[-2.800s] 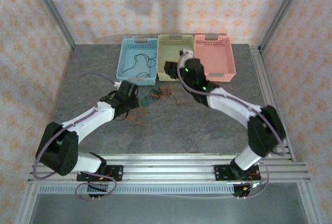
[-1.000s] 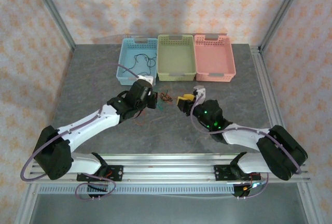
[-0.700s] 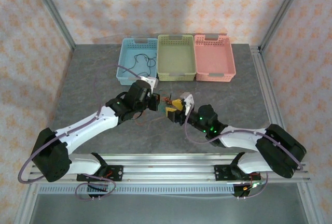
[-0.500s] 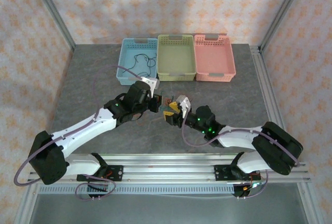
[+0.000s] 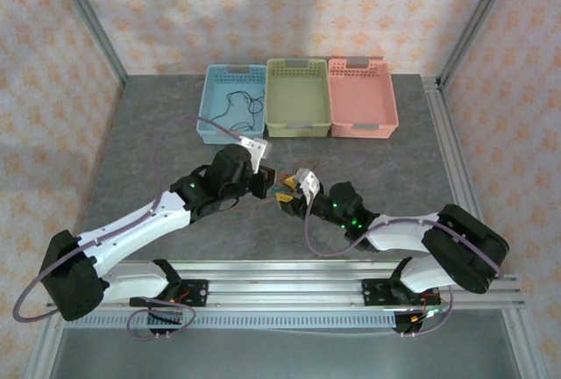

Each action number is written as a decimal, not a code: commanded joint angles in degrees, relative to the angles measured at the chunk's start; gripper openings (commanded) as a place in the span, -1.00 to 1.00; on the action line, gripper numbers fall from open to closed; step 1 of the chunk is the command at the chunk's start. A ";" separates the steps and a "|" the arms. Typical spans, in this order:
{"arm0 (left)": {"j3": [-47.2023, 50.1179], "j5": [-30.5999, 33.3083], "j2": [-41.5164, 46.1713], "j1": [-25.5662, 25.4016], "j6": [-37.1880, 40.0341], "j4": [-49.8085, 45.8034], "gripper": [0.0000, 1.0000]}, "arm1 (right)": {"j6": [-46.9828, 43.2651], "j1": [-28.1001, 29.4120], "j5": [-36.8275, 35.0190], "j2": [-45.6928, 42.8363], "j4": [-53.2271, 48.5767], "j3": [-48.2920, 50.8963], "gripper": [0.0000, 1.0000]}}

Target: Untangle the cables

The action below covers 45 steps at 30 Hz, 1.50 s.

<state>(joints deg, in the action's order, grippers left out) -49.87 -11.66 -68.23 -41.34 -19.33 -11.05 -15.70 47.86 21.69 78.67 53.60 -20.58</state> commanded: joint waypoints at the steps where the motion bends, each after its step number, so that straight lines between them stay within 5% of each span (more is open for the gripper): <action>1: 0.06 -2.55 0.60 -0.76 1.26 2.60 -1.00 | -2.35 0.40 0.15 0.36 2.99 0.80 -0.11; 9: 0.03 -3.96 0.56 -0.93 0.92 3.05 -1.00 | -3.40 0.57 2.42 2.16 5.13 1.15 -0.26; 14: 0.09 -4.18 0.42 -0.93 0.18 3.60 -1.00 | -3.90 0.61 3.62 2.89 5.08 1.09 -0.60; 19: 1.14 -1.21 2.13 -0.93 -0.74 4.29 -1.00 | -3.32 0.58 5.14 4.00 2.84 0.02 -0.87; 30: 5.83 11.57 10.06 -0.93 -1.09 5.90 -1.00 | -0.47 0.58 4.70 3.05 -6.94 -3.44 -1.00; 34: 6.00 11.43 9.92 -0.94 -1.41 6.22 -1.00 | 0.14 0.63 2.03 2.37 -4.99 -2.60 -0.86; 36: 5.86 13.00 9.47 -0.93 -1.84 5.86 -1.00 | 0.87 0.58 0.71 2.20 -4.07 -2.32 -0.37; 38: 5.59 16.32 8.95 -0.89 -2.65 4.97 -1.00 | 1.24 0.58 -0.36 1.79 -3.39 -2.02 -0.14; 45: 6.05 24.16 8.81 0.22 -5.58 2.79 -1.00 | 2.94 0.58 -0.70 -1.65 -3.42 -1.52 -0.05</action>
<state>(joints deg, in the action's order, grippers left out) -43.90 6.76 -59.64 -42.09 -22.90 -8.10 -14.13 48.56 21.39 79.35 49.63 -22.59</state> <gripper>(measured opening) 0.044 0.477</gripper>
